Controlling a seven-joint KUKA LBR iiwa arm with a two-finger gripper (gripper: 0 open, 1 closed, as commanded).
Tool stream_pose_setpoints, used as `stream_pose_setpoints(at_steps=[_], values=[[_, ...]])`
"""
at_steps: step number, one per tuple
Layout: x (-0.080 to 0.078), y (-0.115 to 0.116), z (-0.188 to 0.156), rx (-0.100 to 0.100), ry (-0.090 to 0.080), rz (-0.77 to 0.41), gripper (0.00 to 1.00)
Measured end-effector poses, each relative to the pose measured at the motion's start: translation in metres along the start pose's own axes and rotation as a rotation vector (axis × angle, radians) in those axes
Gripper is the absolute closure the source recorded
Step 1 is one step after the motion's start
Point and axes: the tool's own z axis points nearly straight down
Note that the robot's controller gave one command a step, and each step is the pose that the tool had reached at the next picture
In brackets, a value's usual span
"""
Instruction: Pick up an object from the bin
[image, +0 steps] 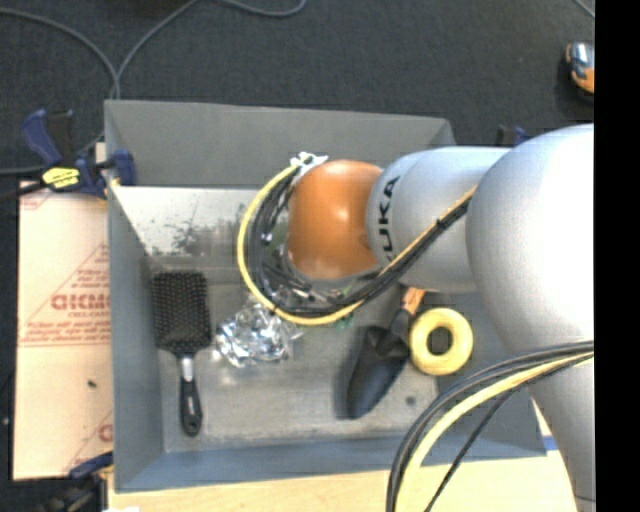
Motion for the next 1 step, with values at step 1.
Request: stream_pose_setpoints(at_steps=[1], values=[[-0.0006,0.0005,0.0,0.0,0.0,-0.006,1.0]])
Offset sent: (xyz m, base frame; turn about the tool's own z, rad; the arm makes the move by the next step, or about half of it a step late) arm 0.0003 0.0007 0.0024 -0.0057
